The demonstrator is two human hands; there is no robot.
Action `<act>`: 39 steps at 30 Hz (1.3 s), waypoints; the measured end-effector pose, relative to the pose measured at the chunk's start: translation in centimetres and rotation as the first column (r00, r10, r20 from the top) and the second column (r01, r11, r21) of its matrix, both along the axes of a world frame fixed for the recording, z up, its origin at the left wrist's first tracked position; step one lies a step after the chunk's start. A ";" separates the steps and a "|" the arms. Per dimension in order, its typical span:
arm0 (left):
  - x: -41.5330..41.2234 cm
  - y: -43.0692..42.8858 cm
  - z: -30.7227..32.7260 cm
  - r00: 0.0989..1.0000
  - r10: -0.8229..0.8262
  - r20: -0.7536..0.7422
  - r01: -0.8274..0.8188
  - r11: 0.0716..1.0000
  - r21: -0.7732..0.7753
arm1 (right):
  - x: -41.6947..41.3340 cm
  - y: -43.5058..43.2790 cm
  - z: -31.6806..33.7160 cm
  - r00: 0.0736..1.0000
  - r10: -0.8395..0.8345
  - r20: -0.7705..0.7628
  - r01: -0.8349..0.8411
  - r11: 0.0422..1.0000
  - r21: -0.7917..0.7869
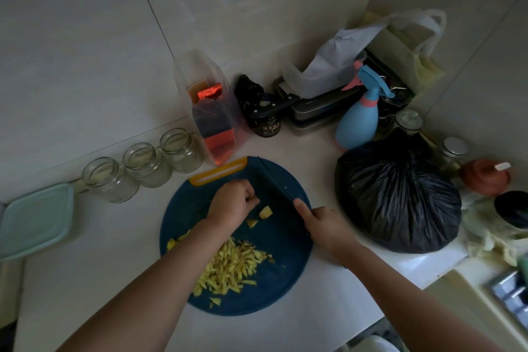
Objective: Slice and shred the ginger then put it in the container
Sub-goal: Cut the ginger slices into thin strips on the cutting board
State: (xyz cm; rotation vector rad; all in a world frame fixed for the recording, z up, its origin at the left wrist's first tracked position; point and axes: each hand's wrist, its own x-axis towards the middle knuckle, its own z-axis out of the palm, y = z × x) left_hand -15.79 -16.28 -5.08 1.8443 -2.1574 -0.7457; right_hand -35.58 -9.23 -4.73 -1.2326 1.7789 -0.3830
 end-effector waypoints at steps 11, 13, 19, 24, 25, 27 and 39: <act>-1.1 1.9 0.4 0.818 0.332 -0.470 -0.231 0.938 0.261 | 0.0 0.1 0.2 0.999 0.021 -0.031 -0.022 1.000 -0.021; -1.5 2.8 0.1 0.835 0.313 -0.452 -0.214 0.943 0.257 | -0.1 0.1 0.2 0.999 0.020 -0.029 -0.021 1.000 -0.009; -1.8 3.7 -0.7 0.877 0.301 -0.373 -0.278 0.954 0.116 | 0.0 0.2 0.5 0.999 0.036 -0.014 -0.035 0.998 0.047; -2.6 4.5 -0.7 0.884 0.278 -0.375 -0.281 0.958 0.048 | 0.1 1.6 0.7 0.991 -0.045 0.129 0.023 0.986 0.165; -2.8 4.6 -0.7 0.887 0.273 -0.373 -0.278 0.960 0.040 | 0.1 2.0 0.7 0.989 -0.044 0.138 0.019 0.984 0.177; -3.1 4.8 -0.7 0.912 0.244 -0.330 -0.253 0.967 0.015 | 0.4 2.7 0.7 0.989 -0.012 0.146 -0.015 0.983 0.185; -0.5 3.5 0.4 0.946 0.252 -0.206 -0.290 0.940 -0.180 | 0.5 2.9 0.9 0.982 -0.050 0.183 0.015 0.983 0.185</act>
